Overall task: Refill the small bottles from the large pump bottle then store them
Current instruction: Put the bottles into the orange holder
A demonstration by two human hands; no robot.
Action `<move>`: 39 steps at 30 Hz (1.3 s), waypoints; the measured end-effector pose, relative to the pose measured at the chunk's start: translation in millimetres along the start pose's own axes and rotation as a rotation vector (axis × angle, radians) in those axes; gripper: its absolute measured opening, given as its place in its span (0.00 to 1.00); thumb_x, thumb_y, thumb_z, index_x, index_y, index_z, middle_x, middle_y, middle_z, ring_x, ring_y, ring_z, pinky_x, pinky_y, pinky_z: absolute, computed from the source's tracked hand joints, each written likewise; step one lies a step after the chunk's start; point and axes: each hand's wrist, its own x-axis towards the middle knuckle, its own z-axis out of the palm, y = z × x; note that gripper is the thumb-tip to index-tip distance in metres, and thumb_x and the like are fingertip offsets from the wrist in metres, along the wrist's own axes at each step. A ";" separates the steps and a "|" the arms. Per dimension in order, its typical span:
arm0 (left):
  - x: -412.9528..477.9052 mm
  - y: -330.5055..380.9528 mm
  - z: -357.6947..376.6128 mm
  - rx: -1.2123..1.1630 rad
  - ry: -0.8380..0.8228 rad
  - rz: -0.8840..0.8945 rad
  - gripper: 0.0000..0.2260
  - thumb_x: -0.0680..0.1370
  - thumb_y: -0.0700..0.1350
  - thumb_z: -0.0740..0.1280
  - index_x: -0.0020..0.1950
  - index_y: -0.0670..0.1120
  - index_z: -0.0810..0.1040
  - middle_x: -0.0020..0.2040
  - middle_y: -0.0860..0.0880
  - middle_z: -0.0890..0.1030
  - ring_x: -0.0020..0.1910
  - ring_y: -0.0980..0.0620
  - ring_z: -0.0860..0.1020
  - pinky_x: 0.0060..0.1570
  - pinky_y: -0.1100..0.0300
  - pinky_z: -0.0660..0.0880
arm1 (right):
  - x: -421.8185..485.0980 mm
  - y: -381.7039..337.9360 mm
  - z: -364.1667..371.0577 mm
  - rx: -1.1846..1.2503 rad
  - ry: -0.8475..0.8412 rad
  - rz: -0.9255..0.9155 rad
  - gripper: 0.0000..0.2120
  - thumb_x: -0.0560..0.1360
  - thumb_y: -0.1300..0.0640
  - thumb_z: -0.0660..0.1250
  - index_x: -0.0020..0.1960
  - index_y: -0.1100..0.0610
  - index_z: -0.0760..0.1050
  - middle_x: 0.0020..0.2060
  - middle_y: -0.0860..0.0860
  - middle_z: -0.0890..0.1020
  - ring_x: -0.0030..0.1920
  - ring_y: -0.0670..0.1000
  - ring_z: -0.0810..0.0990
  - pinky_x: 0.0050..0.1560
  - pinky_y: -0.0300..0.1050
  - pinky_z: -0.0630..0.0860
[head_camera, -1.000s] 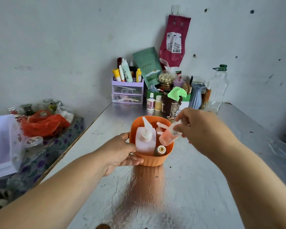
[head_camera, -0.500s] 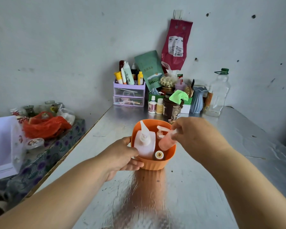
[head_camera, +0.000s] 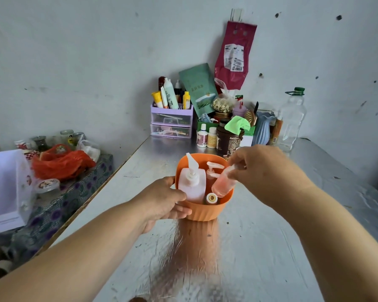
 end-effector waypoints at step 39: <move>3.0 1.9 6.7 -0.072 -0.007 0.009 0.19 0.79 0.35 0.61 0.71 0.43 0.69 0.53 0.40 0.80 0.43 0.42 0.85 0.43 0.56 0.83 | 29.8 10.5 20.7 0.177 0.080 -0.007 0.08 0.78 0.58 0.63 0.52 0.52 0.80 0.47 0.49 0.83 0.42 0.49 0.77 0.36 0.36 0.71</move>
